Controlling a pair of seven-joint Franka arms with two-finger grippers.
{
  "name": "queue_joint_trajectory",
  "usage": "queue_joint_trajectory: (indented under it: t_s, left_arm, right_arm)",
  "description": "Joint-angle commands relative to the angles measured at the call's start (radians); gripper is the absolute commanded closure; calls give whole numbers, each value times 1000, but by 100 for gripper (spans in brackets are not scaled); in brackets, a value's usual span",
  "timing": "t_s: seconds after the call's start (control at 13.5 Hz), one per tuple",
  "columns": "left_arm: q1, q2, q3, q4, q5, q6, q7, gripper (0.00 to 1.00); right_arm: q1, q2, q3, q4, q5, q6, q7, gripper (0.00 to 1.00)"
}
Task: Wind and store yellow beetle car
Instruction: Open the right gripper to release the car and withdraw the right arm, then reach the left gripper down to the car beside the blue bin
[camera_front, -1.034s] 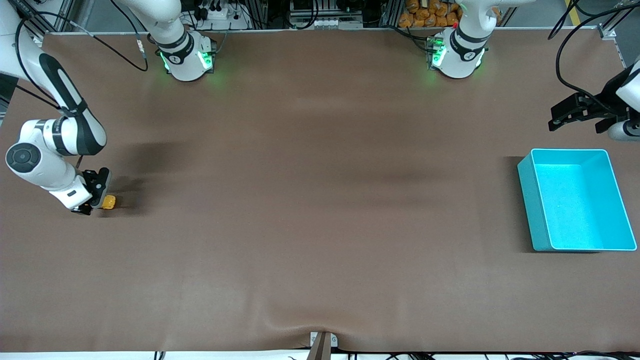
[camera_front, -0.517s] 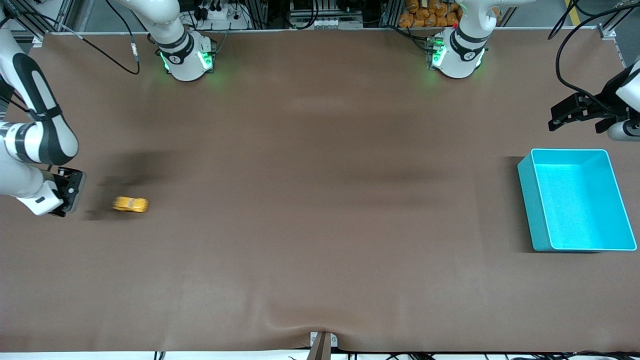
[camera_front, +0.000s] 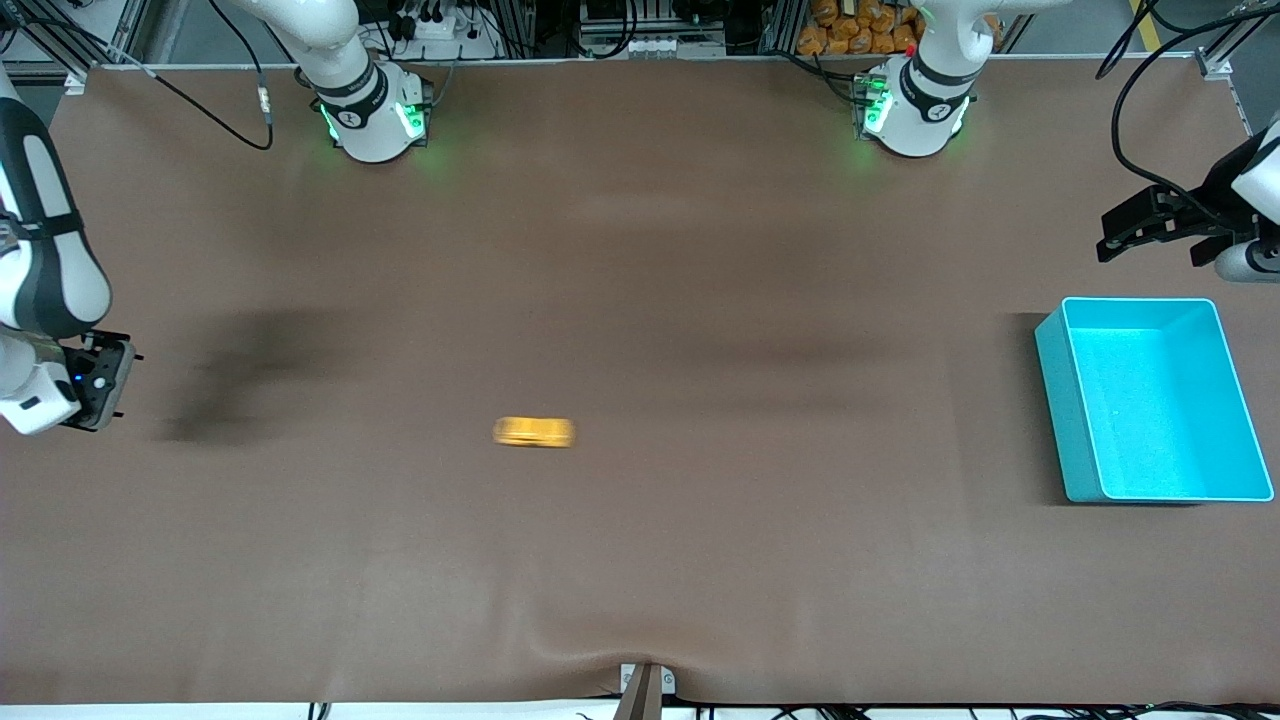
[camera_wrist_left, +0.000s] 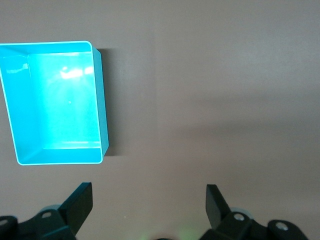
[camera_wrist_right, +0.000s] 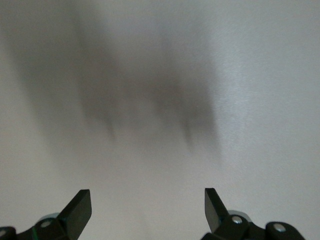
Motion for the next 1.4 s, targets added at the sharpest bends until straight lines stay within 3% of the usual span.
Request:
queue_joint_trajectory:
  t_s: [0.0,0.3,0.59,0.89,1.11,1.33]
  left_arm:
    - [-1,-14,-1,-4,13,-6,11,0]
    - [5,-12,0,-6,13,-6,14,0]
    - [4,-12,0,-6,13,-6,12,0]
    - [-2,-3,2,-6,14,-6,5,0]
    - [16,21,11,-6,14,-6,6,0]
    - [56,64,14,-3,14,0,-5,0]
  right_arm:
    - [-15,-21,26,50,79,-76,-24,0]
    - [5,-41,54,198,151,-240,29,0]
    - [4,-79,135,338,151,-436,296,0]
    - [2,-119,219,448,154,-477,486,0]
    - [-6,-156,224,505,283,-532,791,0]
    - [16,-213,258,505,289,-543,1067,0]
